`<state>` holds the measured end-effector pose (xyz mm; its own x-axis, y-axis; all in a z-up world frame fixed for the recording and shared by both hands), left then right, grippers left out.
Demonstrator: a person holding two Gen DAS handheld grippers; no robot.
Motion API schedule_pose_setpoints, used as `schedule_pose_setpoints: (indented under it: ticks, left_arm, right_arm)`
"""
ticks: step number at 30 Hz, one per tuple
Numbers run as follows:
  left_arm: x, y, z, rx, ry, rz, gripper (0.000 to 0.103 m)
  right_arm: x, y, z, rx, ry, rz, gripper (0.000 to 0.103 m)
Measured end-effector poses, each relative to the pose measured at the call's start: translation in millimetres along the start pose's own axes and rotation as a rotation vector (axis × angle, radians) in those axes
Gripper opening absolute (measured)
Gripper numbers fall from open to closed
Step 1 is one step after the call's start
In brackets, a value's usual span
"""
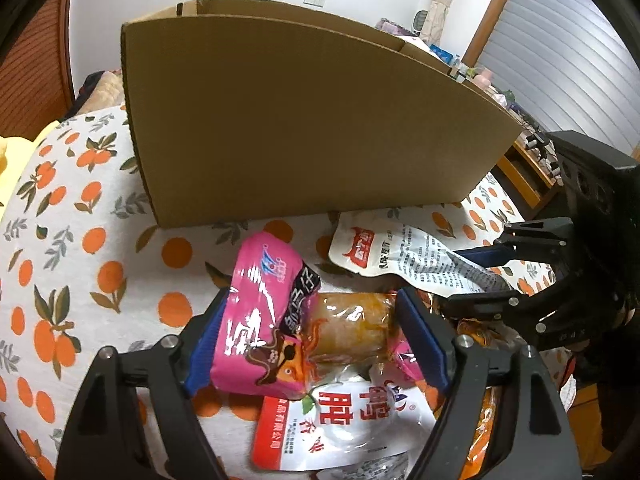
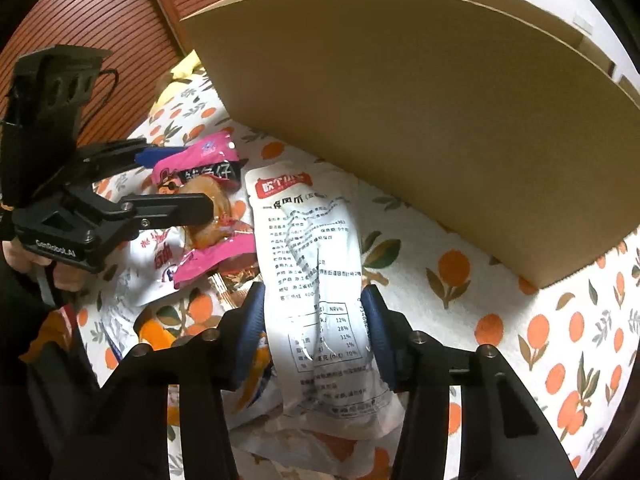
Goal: Organize snacks
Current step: 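Grasp the pink packet with the left tool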
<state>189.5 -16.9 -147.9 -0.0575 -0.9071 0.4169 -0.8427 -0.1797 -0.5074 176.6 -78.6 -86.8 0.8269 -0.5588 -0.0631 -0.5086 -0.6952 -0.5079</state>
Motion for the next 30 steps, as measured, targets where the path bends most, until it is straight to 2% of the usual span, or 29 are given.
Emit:
schedule_pose_setpoints:
  ticks: [4, 7, 11, 14, 16, 17, 24, 30]
  left_arm:
    - [1.3, 0.6, 1.1, -0.005, 0.017, -0.016, 0.079]
    - [2.7, 1.3, -4.5, 0.008, 0.022, -0.005, 0.070]
    - [3.2, 0.6, -16.5, 0.020, 0.046, -0.012, 0.042]
    - [1.4, 0.8, -21.0, 0.026, 0.045, -0.014, 0.031]
    - [-1.1, 0.7, -24.4, 0.040, 0.045, -0.022, 0.019]
    - [-1.3, 0.2, -26.1, 0.044, 0.044, -0.024, 0.010]
    - [11.9, 1.8, -41.8, 0.072, 0.076, 0.013, 0.001]
    - [23.8, -1.9, -58.2, 0.101, 0.086, 0.050, 0.000]
  right_arm:
    - [-0.3, 3.1, -0.6, 0.013, -0.002, 0.009, 0.048]
    - [-0.3, 3.7, -0.4, 0.017, 0.001, 0.011, 0.048]
    - [-0.3, 4.0, -1.8, 0.018, 0.004, 0.014, 0.048]
    - [-1.7, 4.1, -2.0, 0.020, 0.007, 0.018, 0.048]
    - [-2.5, 4.3, -1.9, 0.020, 0.012, 0.020, 0.048]
    - [-2.6, 4.4, -2.4, 0.021, 0.015, 0.021, 0.048]
    - [-8.9, 5.2, -8.5, 0.029, 0.049, 0.003, 0.046]
    - [-10.9, 3.7, -20.4, 0.060, 0.060, 0.011, 0.046]
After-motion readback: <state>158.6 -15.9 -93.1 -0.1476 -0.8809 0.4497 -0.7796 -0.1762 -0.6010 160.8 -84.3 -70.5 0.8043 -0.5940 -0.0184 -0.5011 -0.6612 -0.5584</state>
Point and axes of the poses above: each gripper's, at about its wrist camera, not at the fingertips, and z roughly the way its jaws point, x to its right, y to its underside, the point moved 7 cm from there along z, roughly the way its jaws point, and after that the axes turned 13 degrees about -z, right-handed, at the moved point
